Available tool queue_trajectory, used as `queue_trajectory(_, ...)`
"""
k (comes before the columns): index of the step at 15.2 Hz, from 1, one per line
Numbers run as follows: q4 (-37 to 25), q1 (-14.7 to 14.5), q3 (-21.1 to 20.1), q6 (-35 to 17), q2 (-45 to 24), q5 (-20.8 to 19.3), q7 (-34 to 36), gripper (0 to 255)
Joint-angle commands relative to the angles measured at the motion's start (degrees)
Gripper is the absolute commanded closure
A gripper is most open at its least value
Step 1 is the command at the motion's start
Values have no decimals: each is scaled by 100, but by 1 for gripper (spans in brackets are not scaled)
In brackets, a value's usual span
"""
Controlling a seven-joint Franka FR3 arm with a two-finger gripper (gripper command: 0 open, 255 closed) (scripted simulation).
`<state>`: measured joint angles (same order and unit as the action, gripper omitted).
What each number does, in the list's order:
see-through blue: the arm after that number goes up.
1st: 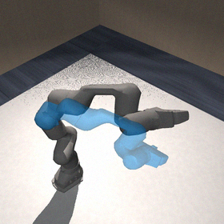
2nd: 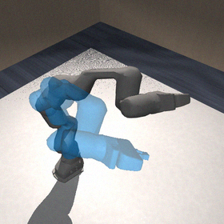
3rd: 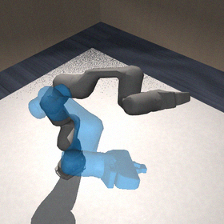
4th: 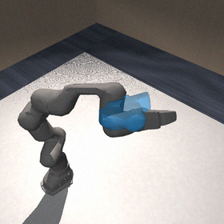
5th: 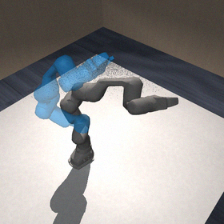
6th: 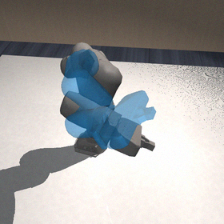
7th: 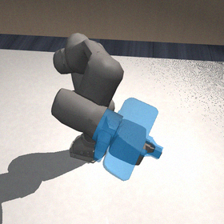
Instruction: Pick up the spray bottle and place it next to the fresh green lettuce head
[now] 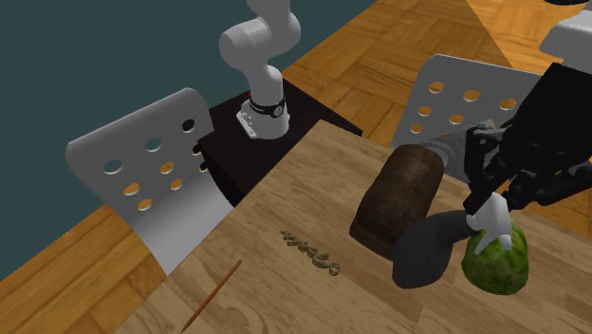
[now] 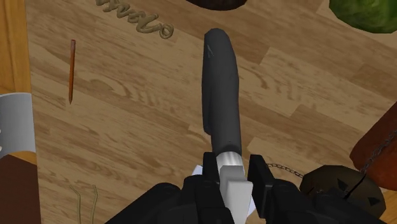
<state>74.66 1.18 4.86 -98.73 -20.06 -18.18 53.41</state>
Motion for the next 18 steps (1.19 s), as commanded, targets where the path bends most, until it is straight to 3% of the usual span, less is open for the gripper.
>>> queue_trajectory(1, 215, 12, 3, -183, 32, -9, 43, 255)
queue_trajectory(18, 1452, 34, 16, -1395, 1, -123, 436, 255)
